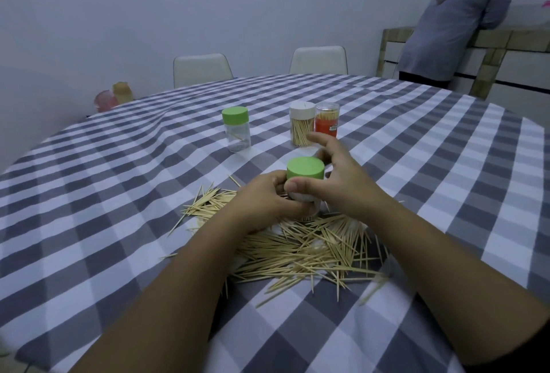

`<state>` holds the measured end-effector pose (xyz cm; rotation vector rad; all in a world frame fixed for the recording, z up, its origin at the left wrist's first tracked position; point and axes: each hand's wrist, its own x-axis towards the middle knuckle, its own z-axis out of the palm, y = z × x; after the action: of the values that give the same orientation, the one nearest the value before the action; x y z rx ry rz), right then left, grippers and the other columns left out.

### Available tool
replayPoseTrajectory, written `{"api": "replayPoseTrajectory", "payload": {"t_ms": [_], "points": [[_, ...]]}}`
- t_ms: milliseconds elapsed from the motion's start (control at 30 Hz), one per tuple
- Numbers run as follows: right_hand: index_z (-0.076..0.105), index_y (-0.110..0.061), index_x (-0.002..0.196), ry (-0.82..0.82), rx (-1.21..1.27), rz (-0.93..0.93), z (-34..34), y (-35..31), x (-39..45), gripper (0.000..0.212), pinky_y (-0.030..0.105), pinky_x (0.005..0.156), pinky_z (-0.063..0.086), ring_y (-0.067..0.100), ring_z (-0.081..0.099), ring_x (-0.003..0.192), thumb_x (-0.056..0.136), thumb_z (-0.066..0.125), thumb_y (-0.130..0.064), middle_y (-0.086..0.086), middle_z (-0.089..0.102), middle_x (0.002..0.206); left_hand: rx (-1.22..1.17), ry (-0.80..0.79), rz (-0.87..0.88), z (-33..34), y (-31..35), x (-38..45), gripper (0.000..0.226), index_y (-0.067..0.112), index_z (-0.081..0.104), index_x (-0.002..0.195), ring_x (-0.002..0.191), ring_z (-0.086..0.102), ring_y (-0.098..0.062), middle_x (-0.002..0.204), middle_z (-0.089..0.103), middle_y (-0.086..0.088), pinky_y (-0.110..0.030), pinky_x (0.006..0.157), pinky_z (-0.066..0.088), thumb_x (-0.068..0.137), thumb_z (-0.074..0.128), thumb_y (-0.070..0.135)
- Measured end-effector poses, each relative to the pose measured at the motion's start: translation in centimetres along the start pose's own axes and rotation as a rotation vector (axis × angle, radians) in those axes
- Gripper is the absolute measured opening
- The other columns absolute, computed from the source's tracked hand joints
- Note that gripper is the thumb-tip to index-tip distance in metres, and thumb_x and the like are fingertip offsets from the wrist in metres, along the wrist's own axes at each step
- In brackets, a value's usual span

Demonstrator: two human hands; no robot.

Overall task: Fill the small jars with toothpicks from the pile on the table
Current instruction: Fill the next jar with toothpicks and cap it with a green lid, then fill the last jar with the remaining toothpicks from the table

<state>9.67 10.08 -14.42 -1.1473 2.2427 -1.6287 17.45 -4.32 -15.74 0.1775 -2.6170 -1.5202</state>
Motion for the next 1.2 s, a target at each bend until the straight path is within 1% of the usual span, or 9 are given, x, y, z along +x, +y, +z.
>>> {"api": "replayPoseTrajectory", "payload": {"t_ms": [100, 200, 333, 533, 700, 867, 1033, 1100, 1200], "points": [[0.023, -0.040, 0.145, -0.112, 0.210, 0.019, -0.3, 0.5, 0.2, 0.085, 0.026, 0.095, 0.044, 0.008, 0.045, 0.124, 0.075, 0.070, -0.032, -0.009, 0.041, 0.141, 0.004, 0.005, 0.000, 0.1, 0.0, 0.1, 0.058, 0.023, 0.064, 0.110, 0.092, 0.069, -0.008, 0.096, 0.074, 0.009, -0.041, 0.093, 0.052, 0.056, 0.081, 0.036], [0.022, -0.038, 0.146, -0.092, 0.176, 0.001, -0.3, 0.6, 0.1, 0.084, 0.027, 0.091, 0.048, 0.011, 0.056, 0.113, 0.081, 0.067, -0.009, -0.004, 0.052, 0.133, 0.007, 0.029, 0.001, 0.1, -0.1, 0.1, 0.067, 0.024, 0.064, 0.113, 0.094, 0.069, -0.008, 0.098, 0.074, 0.009, -0.042, 0.096, 0.051, 0.051, 0.080, 0.043], [0.018, -0.034, 0.147, 0.013, 0.029, -0.047, 0.0, 0.3, -0.1, 0.093, 0.016, 0.083, 0.042, 0.008, 0.048, 0.113, 0.076, 0.077, -0.022, -0.010, 0.049, 0.118, 0.039, 0.044, -0.002, 0.0, -0.3, 0.1, 0.056, 0.026, 0.065, 0.111, 0.093, 0.068, -0.004, 0.096, 0.073, 0.013, -0.041, 0.095, 0.051, 0.059, 0.082, 0.039], [0.011, -0.034, 0.149, -0.044, 0.108, -0.009, 0.2, 0.5, 0.0, 0.094, 0.021, 0.091, 0.047, 0.011, 0.054, 0.117, 0.081, 0.072, -0.013, -0.001, 0.049, 0.138, 0.020, 0.064, 0.007, 0.1, -0.3, -0.1, 0.048, 0.022, 0.064, 0.116, 0.094, 0.068, -0.005, 0.098, 0.073, 0.010, -0.028, 0.089, 0.052, 0.072, 0.082, 0.022], [0.027, -0.029, 0.143, 0.049, 0.086, -0.022, 0.8, 0.4, -0.1, 0.081, 0.026, 0.094, 0.046, 0.012, 0.054, 0.114, 0.079, 0.075, -0.012, -0.001, 0.054, 0.127, 0.183, 0.199, 0.016, 0.6, -0.7, 0.4, 0.052, 0.047, 0.063, 0.096, 0.102, 0.061, -0.004, 0.091, 0.070, 0.024, -0.047, 0.102, 0.039, 0.048, 0.070, 0.064], [0.034, -0.029, 0.141, -0.003, -0.069, -0.045, 0.6, 0.0, -0.2, 0.073, 0.009, 0.084, 0.040, 0.006, 0.046, 0.112, 0.081, 0.073, -0.019, -0.008, 0.045, 0.126, 0.328, 0.258, 0.002, 0.7, -0.1, 0.3, 0.048, 0.041, 0.063, 0.100, 0.104, 0.053, -0.008, 0.099, 0.067, 0.016, -0.044, 0.104, 0.028, 0.057, 0.068, 0.061], [0.033, -0.029, 0.144, -0.134, -0.377, -0.091, -0.6, -1.8, 2.0, 0.078, 0.025, 0.103, 0.033, 0.012, 0.036, 0.132, 0.078, 0.075, -0.021, -0.003, 0.036, 0.147, 0.521, 0.328, 0.062, -1.1, 0.8, 1.0, 0.037, 0.039, 0.065, 0.094, 0.107, 0.047, -0.003, 0.100, 0.062, 0.019, -0.040, 0.096, 0.020, 0.064, 0.074, 0.058], [0.034, -0.026, 0.144, -0.137, -0.433, -0.116, -0.7, -2.6, 3.6, 0.077, 0.024, 0.101, 0.033, 0.014, 0.037, 0.131, 0.079, 0.074, -0.020, -0.002, 0.037, 0.146, 0.563, 0.338, 0.072, -2.4, 1.4, 1.6, 0.041, 0.041, 0.060, 0.106, 0.116, 0.043, -0.006, 0.109, 0.058, 0.020, -0.038, 0.096, 0.019, 0.069, 0.073, 0.055], [0.035, -0.024, 0.143, -0.115, -0.535, -0.166, -0.1, -2.9, 6.0, 0.072, 0.024, 0.098, 0.033, 0.016, 0.039, 0.129, 0.082, 0.072, -0.020, -0.001, 0.040, 0.144, 0.662, 0.375, -0.014, -4.5, 1.5, 3.2, 0.089, 0.035, 0.023, 0.147, 0.139, 0.022, -0.019, 0.151, 0.030, 0.005, -0.044, 0.107, 0.017, 0.074, 0.072, 0.049]]}}
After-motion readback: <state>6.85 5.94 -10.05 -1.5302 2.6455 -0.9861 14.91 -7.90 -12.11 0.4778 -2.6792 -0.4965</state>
